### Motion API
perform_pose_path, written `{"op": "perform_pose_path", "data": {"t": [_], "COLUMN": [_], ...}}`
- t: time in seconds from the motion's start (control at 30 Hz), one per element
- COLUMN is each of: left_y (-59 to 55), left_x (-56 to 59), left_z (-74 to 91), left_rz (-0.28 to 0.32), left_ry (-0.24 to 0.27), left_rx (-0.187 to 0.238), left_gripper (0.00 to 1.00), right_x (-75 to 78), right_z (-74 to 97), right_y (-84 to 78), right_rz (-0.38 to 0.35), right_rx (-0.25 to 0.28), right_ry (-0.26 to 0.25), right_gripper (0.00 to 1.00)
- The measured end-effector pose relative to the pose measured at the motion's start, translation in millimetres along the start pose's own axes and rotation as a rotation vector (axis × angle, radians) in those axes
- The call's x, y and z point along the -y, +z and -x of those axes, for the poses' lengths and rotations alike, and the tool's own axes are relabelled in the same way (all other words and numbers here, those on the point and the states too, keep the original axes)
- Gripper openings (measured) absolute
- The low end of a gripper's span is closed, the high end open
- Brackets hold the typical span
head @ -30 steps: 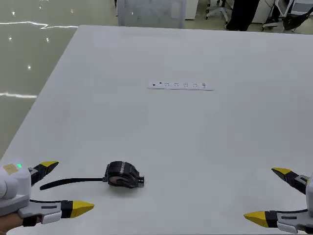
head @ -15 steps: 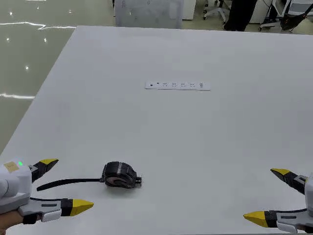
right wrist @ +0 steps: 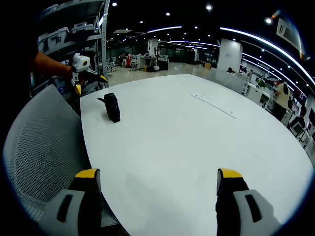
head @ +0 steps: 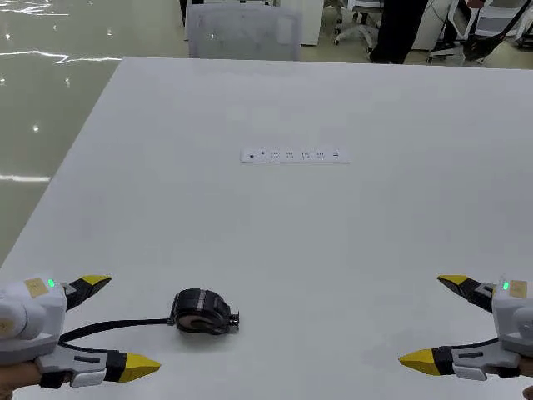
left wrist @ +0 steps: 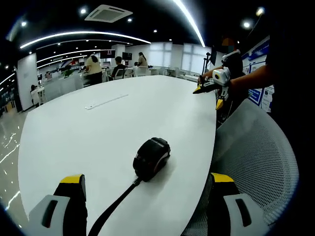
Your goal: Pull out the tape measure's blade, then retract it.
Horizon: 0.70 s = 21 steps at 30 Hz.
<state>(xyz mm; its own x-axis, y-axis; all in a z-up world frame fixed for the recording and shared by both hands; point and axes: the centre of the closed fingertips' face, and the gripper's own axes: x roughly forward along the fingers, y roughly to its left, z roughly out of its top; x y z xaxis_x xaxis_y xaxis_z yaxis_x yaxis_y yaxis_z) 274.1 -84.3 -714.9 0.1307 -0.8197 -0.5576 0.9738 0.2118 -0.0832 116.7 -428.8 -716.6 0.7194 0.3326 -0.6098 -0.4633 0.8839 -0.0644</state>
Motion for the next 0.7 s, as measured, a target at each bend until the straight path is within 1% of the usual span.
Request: {"op": "perform_pose_path", "data": {"t": [0.07, 0.1, 0.13, 0.17, 0.2, 0.23, 0.27, 0.3, 0.33, 0.37, 0.4, 0.43, 0.47, 0.5, 0.53, 0.57, 0.6, 0.7], "left_y": [0.7, 1.1, 1.1, 0.7, 0.1, 0.1, 2.0, 4.7, 7.1, 11.1, 10.9, 10.5, 10.6, 6.4, -0.8, -1.2, 2.0, 5.8], "left_x": [1.5, 3.3, 3.8, 1.9, 0.4, -1.1, -0.1, 0.6, 1.8, 3.4, 4.1, 5.5, 6.6, 3.2, 0.8, 3.8, 7.3, 5.2], "left_z": [-2.9, -5.5, -7.3, -10.0, -11.9, -13.7, -16.9, -19.2, -21.3, -24.7, -27.1, -30.7, -33.9, -38.3, -38.6, -40.8, -46.0, -53.6], "left_rz": [0.011, -0.003, -0.017, -0.065, -0.093, -0.112, -0.112, -0.106, -0.114, -0.138, -0.164, -0.21, -0.242, -0.294, -0.325, -0.328, -0.339, -0.358], "left_ry": [-0.029, -0.052, -0.062, -0.064, -0.064, -0.063, -0.074, -0.084, -0.097, -0.112, -0.125, -0.142, -0.153, -0.145, -0.147, -0.167, -0.189, -0.189], "left_rx": [-0.022, -0.04, -0.052, -0.076, -0.093, -0.108, -0.119, -0.118, -0.118, -0.114, -0.131, -0.152, -0.162, -0.203, -0.265, -0.274, -0.263, -0.278], "left_gripper": [1.0, 1.0, 1.0, 1.0, 0.99, 0.96, 0.94, 0.92, 0.92, 0.92, 0.92, 0.91, 0.91, 0.91, 0.86, 0.81, 0.8, 0.8], "right_x": [-0.1, -0.8, -0.4, -1.1, -1.7, -2.5, -4.6, -6.4, -7.9, -10.0, -11.2, -13.0, -13.8, -16.4, -18.1, -20.1, -22.2, -26.5], "right_z": [-0.9, -2.1, -3.4, -5.7, -7.6, -9.4, -11.9, -13.8, -15.4, -17.6, -19.3, -22.1, -24.0, -27.1, -29.1, -30.7, -33.3, -38.7], "right_y": [5.7, 9.6, 10.9, 12.5, 13.5, 14.8, 17.5, 19.1, 20.5, 22.6, 24.1, 25.7, 26.9, 29.5, 30.6, 31.7, 33.7, 38.4], "right_rz": [0.006, 0.013, 0.018, 0.027, 0.03, 0.032, 0.034, 0.037, 0.043, 0.054, 0.06, 0.067, 0.068, 0.069, 0.072, 0.077, 0.087, 0.102], "right_rx": [0.003, 0.006, 0.004, -0.001, -0.002, -0.002, 0.001, 0.0, -0.001, 0.001, 0.002, 0.002, 0.002, 0.003, 0.001, 0.0, 0.001, 0.002], "right_ry": [0.009, 0.015, 0.017, 0.024, 0.03, 0.034, 0.045, 0.051, 0.057, 0.063, 0.068, 0.074, 0.077, 0.08, 0.086, 0.091, 0.098, 0.113], "right_gripper": [1.0, 1.0, 1.0, 0.99, 0.99, 1.0, 0.99, 1.0, 1.0, 1.0, 1.0, 1.0, 0.99, 1.0, 0.99, 0.99, 1.0, 1.0]}}
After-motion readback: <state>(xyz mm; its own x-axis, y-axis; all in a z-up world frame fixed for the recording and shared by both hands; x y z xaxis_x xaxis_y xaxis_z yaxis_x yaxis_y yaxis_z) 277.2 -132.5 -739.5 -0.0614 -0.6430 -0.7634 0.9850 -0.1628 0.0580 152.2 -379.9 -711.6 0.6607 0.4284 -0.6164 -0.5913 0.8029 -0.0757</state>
